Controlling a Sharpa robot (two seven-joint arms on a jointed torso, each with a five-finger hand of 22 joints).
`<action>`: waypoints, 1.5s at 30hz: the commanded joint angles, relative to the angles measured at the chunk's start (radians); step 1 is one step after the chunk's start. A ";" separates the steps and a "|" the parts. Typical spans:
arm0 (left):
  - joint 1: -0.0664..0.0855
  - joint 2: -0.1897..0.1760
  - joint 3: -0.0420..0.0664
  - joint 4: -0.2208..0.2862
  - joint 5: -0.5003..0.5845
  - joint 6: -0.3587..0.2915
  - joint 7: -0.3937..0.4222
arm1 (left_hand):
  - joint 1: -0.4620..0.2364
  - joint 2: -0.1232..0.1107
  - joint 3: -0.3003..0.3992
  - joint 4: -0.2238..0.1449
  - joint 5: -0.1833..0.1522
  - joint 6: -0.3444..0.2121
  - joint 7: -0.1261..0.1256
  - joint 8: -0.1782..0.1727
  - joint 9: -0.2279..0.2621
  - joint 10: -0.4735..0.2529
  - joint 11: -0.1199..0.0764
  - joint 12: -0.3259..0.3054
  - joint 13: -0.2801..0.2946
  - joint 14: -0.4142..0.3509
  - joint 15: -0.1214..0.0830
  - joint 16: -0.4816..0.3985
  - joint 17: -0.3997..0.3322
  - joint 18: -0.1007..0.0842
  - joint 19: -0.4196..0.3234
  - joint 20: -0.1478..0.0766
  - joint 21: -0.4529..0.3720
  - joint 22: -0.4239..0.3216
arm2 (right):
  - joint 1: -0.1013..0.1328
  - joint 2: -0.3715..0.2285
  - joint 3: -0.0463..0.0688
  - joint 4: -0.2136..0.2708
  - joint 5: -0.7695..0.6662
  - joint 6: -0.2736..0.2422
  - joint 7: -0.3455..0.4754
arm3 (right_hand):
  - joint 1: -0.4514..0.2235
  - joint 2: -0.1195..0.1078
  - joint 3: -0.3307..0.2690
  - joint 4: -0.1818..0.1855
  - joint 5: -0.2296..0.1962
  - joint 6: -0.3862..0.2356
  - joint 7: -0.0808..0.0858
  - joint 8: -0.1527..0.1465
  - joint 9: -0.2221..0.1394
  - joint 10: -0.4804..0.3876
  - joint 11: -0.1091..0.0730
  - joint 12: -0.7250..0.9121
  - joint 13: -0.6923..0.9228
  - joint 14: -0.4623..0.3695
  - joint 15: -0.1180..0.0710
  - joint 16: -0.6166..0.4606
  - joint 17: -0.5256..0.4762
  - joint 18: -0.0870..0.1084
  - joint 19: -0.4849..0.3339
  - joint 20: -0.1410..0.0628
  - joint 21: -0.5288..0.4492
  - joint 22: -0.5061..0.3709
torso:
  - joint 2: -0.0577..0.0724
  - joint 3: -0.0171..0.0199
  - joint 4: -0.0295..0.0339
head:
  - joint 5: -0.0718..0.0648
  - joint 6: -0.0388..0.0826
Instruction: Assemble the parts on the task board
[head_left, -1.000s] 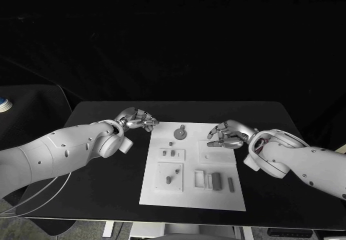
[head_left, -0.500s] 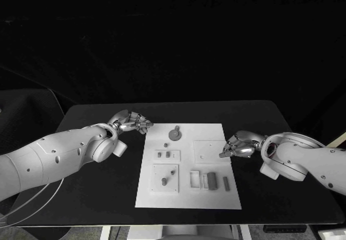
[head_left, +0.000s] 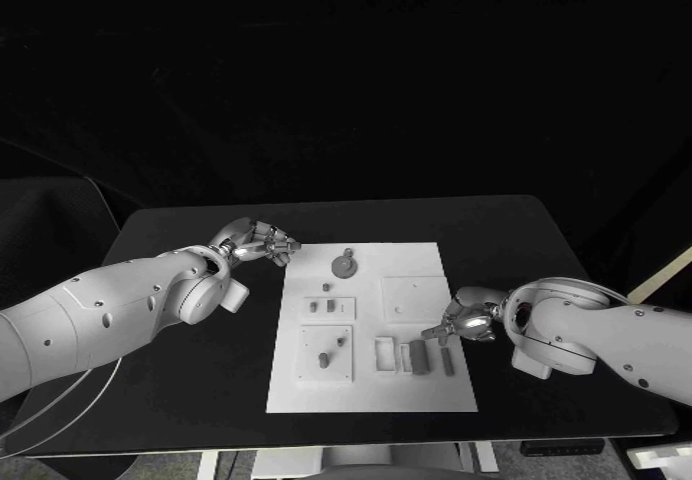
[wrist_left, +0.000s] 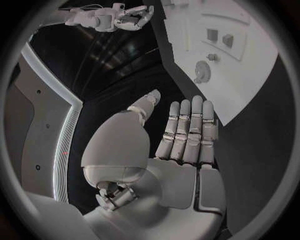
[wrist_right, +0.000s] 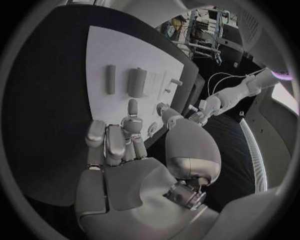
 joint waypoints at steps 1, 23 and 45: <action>0.001 0.003 0.001 0.003 0.009 0.012 0.006 | -0.018 0.007 -0.003 0.015 0.000 0.001 -0.003 -0.001 0.001 0.009 0.003 -0.003 0.001 0.010 -0.003 -0.006 -0.001 0.008 0.007 0.000 0.002 0.002 | -0.014 0.021 -0.003 -0.008 -0.044 0.048 -0.071 | -0.021 -0.002 -0.002 0.011 -0.001 0.031 0.020 -0.003 0.000 0.020 -0.010 0.010 0.003 0.014 -0.001 0.011 0.004 0.030 0.010 -0.001 0.151 0.004 | 0.001 -0.0010 0.0014 | -0.006 -0.004; 0.001 -0.002 0.001 0.005 0.010 0.021 0.003 | -0.031 0.011 -0.005 0.024 0.001 0.001 -0.003 -0.002 0.001 0.011 0.003 -0.006 0.001 0.011 -0.003 -0.010 -0.002 0.007 0.007 0.000 0.001 0.003 | -0.066 0.126 -0.004 -0.081 -0.179 0.041 -0.088 | -0.044 -0.007 -0.005 0.024 -0.001 0.041 0.017 -0.001 0.002 0.037 -0.017 0.022 0.009 0.029 -0.003 0.026 0.013 0.030 0.018 -0.004 0.153 0.012 | 0.001 -0.0014 0.0025 | 0.000 -0.021; 0.001 -0.002 0.001 0.004 0.010 0.023 -0.001 | -0.034 0.011 -0.007 0.027 0.001 0.001 -0.003 -0.002 0.001 0.010 0.003 -0.008 0.001 0.010 -0.003 -0.012 -0.003 0.007 0.006 0.000 0.000 0.003 | -0.083 0.156 -0.004 -0.114 -0.186 0.045 -0.094 | 0.016 0.015 0.019 -0.041 0.004 0.041 0.018 -0.012 -0.001 0.040 -0.023 0.029 0.014 0.033 -0.006 0.037 0.023 0.030 0.026 -0.015 0.151 0.032 | 0.001 -0.0006 0.0012 | 0.004 -0.027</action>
